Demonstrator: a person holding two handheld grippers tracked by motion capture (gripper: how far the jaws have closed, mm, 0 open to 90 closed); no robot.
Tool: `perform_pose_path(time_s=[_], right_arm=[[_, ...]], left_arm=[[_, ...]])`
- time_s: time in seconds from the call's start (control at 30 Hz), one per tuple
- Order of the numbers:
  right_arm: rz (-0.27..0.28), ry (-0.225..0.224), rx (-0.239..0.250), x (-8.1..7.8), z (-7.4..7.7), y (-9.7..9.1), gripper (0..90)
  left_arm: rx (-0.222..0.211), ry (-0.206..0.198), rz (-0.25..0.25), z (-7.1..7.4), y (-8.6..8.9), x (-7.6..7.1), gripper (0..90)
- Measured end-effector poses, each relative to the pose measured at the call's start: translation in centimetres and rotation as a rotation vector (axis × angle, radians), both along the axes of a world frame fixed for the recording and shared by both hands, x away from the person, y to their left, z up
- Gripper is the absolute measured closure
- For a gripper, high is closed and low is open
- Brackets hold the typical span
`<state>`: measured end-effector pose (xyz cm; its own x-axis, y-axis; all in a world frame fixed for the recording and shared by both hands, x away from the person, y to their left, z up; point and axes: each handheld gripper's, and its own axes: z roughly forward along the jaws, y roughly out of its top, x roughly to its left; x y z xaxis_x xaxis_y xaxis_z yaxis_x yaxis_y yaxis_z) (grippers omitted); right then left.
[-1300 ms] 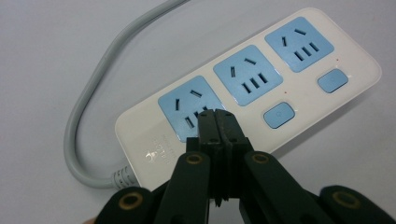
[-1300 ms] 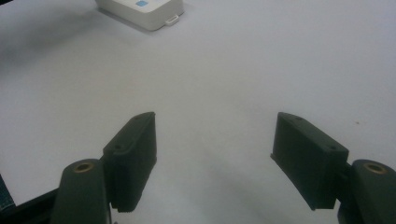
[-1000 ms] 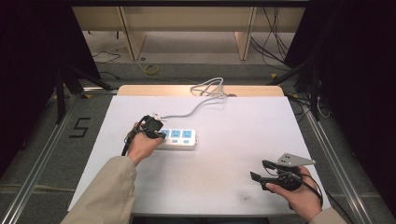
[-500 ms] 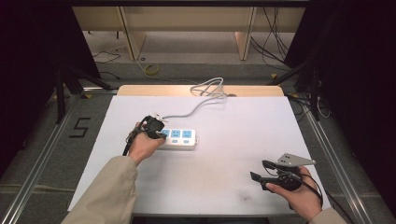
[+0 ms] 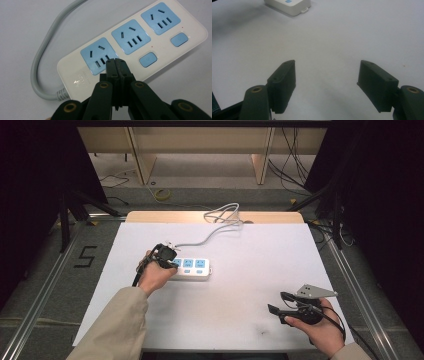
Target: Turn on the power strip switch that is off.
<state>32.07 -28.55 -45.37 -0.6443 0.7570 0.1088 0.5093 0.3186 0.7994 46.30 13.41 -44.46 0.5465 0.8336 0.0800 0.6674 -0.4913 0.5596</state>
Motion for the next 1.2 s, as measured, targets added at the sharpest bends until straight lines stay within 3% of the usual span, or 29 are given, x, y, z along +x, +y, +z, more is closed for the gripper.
perform_pose_path(time_s=[0.27, 0.77, 1.2], right_arm=[[0.002, 0.004, -0.001, -0.01, -0.04, -0.01, 30.8], [0.002, 0.009, -0.002, -0.01, -0.07, 0.02, 30.8], [0.002, 0.009, -0.002, -0.01, -0.07, 0.04, 30.8]], left_arm=[[-0.006, 0.022, 0.005, 0.05, 0.02, 0.25, 90.0], [0.034, 0.020, -0.016, 0.07, -0.36, 0.29, 90.0], [0.033, 0.018, -0.014, -0.02, -0.38, 0.23, 90.0]])
